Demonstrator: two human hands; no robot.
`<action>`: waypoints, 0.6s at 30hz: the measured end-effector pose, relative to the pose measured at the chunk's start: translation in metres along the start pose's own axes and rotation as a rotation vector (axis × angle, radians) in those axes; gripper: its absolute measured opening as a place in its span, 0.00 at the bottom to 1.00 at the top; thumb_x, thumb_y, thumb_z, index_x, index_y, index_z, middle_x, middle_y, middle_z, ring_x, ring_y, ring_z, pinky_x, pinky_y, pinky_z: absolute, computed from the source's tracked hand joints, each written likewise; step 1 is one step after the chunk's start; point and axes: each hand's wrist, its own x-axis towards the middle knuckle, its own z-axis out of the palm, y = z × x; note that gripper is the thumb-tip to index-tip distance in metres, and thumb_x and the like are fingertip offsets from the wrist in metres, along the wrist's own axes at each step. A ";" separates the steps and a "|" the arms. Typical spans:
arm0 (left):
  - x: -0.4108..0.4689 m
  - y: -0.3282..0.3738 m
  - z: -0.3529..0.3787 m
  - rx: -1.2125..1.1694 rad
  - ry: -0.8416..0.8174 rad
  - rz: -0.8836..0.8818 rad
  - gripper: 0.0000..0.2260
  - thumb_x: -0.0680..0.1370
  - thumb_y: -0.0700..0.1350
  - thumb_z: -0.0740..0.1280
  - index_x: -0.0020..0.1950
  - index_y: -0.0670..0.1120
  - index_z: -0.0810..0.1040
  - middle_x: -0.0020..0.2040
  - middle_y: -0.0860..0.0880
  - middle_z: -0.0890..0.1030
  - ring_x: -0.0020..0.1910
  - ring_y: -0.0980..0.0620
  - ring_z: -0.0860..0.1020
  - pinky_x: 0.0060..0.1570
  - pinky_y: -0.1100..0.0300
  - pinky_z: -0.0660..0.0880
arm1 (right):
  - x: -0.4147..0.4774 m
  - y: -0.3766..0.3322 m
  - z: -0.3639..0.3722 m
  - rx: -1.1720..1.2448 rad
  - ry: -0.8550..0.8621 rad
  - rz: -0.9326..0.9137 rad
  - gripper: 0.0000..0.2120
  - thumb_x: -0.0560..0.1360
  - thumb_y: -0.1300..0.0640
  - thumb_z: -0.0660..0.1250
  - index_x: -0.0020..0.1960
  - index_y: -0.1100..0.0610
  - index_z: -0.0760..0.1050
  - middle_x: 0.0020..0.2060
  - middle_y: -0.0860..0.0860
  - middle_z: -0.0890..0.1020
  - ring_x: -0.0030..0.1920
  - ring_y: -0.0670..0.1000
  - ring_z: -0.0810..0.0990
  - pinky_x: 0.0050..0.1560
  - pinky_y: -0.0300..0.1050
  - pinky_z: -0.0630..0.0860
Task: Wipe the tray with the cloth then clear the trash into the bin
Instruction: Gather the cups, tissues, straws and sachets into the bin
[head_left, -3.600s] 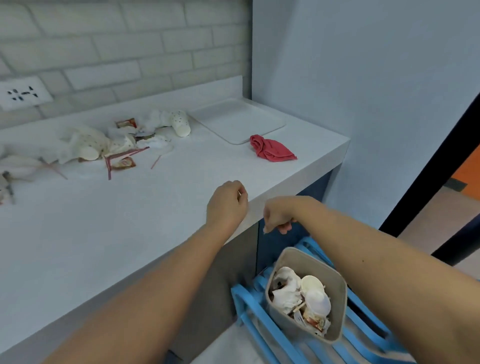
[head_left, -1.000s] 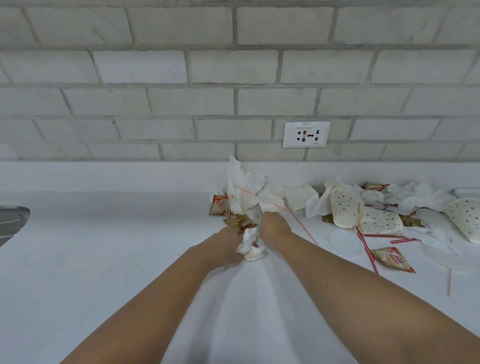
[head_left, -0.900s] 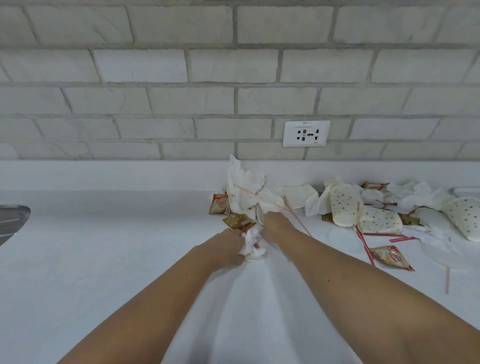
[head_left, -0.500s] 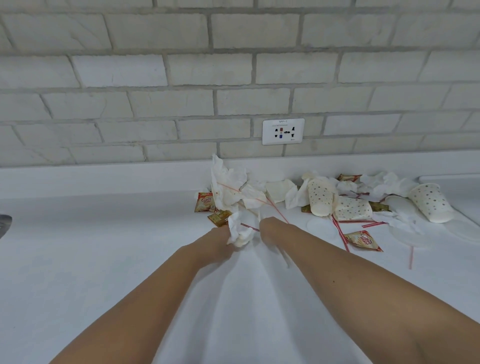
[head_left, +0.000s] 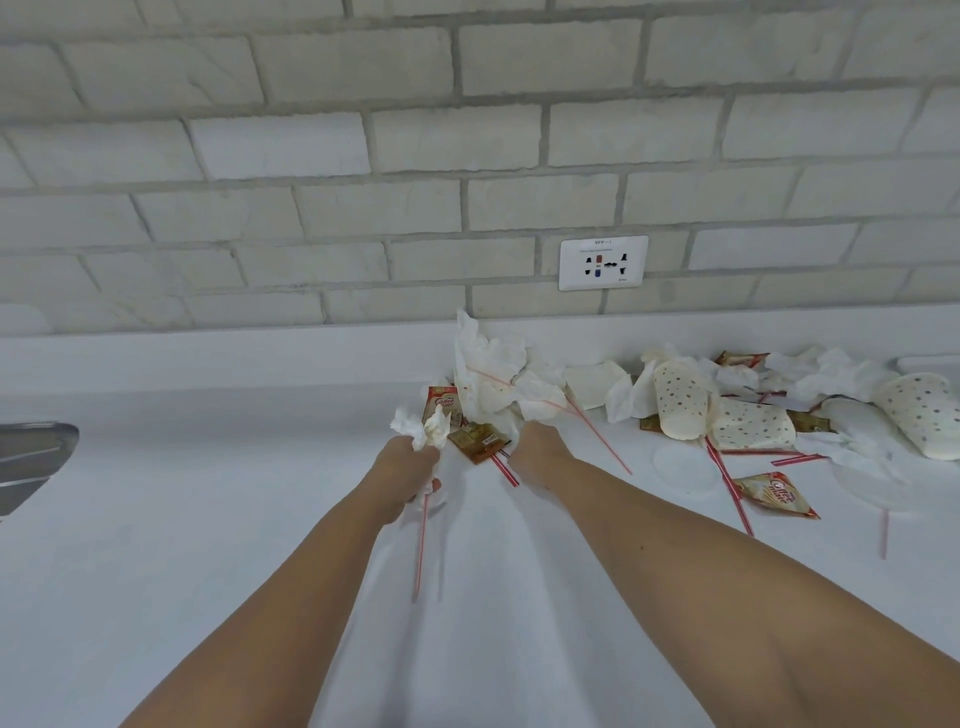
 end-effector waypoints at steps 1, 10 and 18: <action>0.003 0.000 -0.001 -0.012 0.008 -0.012 0.05 0.79 0.38 0.56 0.48 0.43 0.71 0.38 0.49 0.71 0.30 0.54 0.74 0.27 0.65 0.63 | 0.002 -0.004 0.002 -0.018 -0.012 -0.014 0.14 0.75 0.64 0.60 0.33 0.56 0.62 0.30 0.50 0.69 0.29 0.47 0.67 0.26 0.37 0.61; 0.008 0.010 0.007 -0.050 -0.008 -0.012 0.07 0.80 0.37 0.56 0.44 0.46 0.70 0.38 0.48 0.70 0.31 0.54 0.74 0.29 0.64 0.63 | 0.004 -0.006 -0.005 -0.237 -0.113 -0.064 0.16 0.73 0.64 0.65 0.32 0.57 0.60 0.30 0.51 0.66 0.29 0.48 0.65 0.26 0.38 0.60; -0.008 0.012 0.037 -0.019 -0.081 0.007 0.07 0.79 0.38 0.56 0.44 0.46 0.71 0.35 0.49 0.71 0.24 0.57 0.75 0.24 0.66 0.63 | -0.035 0.035 -0.014 -0.319 -0.134 -0.088 0.03 0.76 0.63 0.58 0.46 0.58 0.69 0.41 0.52 0.71 0.45 0.54 0.72 0.35 0.40 0.66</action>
